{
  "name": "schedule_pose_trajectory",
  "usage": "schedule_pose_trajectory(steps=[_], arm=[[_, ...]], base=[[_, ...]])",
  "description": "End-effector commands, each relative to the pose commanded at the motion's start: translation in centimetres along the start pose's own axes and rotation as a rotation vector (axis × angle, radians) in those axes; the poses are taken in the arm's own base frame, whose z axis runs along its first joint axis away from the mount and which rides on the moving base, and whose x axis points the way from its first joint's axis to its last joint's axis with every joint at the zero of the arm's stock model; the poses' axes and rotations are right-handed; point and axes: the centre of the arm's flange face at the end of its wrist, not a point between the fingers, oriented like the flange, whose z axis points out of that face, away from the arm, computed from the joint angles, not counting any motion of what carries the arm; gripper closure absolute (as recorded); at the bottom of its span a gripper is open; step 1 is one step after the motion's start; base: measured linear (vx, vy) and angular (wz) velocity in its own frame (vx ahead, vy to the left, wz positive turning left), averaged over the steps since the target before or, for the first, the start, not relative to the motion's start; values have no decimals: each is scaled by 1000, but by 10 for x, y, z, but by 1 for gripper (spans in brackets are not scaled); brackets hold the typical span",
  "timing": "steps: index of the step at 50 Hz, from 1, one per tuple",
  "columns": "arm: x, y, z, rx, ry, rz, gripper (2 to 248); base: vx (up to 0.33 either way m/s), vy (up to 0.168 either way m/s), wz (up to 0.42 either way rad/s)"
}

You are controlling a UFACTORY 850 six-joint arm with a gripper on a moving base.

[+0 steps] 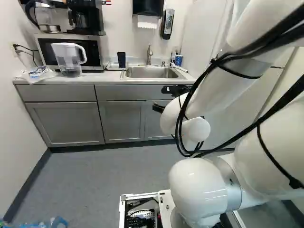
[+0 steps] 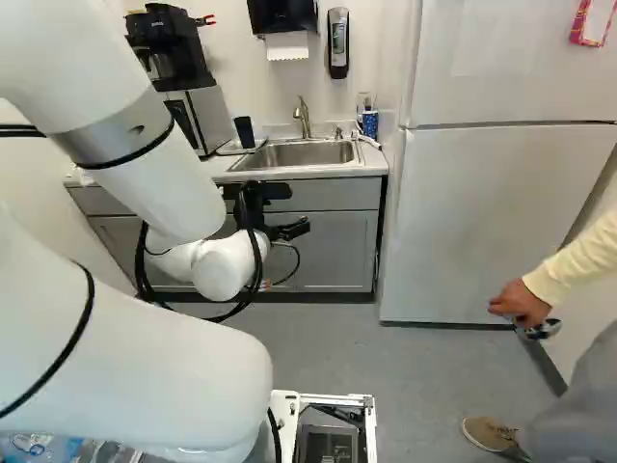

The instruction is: Rinse the cup and place it in the tray

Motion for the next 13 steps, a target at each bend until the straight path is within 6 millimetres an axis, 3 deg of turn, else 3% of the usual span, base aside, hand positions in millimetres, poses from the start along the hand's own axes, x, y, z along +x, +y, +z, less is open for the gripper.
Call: schedule_pose_trajectory(steps=[13], arm=[[0,0,0,0,0,0,3]], base=[[0,0,0]])
